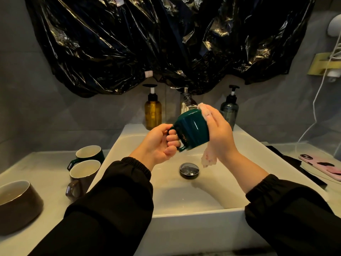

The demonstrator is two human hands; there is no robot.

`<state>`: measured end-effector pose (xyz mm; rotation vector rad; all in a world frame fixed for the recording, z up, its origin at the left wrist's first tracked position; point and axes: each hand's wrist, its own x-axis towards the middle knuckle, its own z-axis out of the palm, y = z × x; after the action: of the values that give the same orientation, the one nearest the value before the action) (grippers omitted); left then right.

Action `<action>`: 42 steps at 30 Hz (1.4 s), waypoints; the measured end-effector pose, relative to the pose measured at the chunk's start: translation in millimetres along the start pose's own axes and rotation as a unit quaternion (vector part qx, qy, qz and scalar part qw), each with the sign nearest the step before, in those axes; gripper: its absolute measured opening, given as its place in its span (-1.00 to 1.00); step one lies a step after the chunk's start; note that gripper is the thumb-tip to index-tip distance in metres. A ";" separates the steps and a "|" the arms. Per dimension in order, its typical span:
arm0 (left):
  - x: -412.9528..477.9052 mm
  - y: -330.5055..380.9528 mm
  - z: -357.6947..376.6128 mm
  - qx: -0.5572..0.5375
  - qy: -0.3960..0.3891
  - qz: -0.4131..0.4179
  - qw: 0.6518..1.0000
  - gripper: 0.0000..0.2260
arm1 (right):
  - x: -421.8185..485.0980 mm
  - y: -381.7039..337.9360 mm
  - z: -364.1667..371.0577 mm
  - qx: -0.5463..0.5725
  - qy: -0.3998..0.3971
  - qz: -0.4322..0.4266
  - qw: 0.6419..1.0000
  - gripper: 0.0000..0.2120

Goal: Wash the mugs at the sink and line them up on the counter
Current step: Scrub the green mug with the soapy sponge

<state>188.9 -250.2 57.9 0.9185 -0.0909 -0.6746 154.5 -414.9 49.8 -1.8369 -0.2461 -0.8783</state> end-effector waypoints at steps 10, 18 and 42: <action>1.0 -7.0 10.3 -0.002 0.040 0.096 0.995 -0.64 | 7.8 -6.2 -11.8 0.323 -0.020 0.443 0.836 -0.70; 4.9 -8.3 12.4 0.107 0.113 0.199 0.968 -0.64 | 8.4 -5.0 -22.5 0.280 -0.040 0.489 0.825 -0.66; 5.7 -16.6 13.1 0.432 0.026 0.056 0.900 -0.44 | 13.0 -12.5 -33.2 0.208 -0.164 0.494 0.828 -0.83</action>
<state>180.5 -269.7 52.3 1.7702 -0.4172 -0.4909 142.0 -441.1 74.0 -1.3910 0.2894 0.2191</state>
